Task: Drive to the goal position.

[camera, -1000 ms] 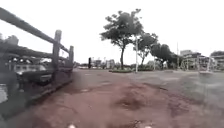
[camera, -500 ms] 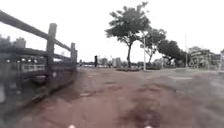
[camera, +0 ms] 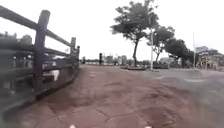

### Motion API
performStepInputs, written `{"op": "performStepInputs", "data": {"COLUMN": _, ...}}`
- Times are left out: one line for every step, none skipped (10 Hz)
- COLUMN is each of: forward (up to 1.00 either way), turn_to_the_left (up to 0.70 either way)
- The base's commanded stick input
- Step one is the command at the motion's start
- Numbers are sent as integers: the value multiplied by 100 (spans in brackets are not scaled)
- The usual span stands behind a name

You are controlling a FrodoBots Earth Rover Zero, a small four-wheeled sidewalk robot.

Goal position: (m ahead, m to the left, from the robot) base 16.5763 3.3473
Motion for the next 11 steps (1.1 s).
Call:
{"op": "performStepInputs", "data": {"forward": 100, "turn_to_the_left": 11}}
{"op": "performStepInputs", "data": {"forward": 100, "turn_to_the_left": 11}}
{"op": "performStepInputs", "data": {"forward": 100, "turn_to_the_left": 3}}
{"op": "performStepInputs", "data": {"forward": 100, "turn_to_the_left": -15}}
{"op": "performStepInputs", "data": {"forward": 100, "turn_to_the_left": -29}}
{"op": "performStepInputs", "data": {"forward": 100, "turn_to_the_left": -29}}
{"op": "performStepInputs", "data": {"forward": 100, "turn_to_the_left": -5}}
{"op": "performStepInputs", "data": {"forward": 100, "turn_to_the_left": 11}}
{"op": "performStepInputs", "data": {"forward": 100, "turn_to_the_left": 11}}
{"op": "performStepInputs", "data": {"forward": 100, "turn_to_the_left": 11}}
{"op": "performStepInputs", "data": {"forward": 100, "turn_to_the_left": 11}}
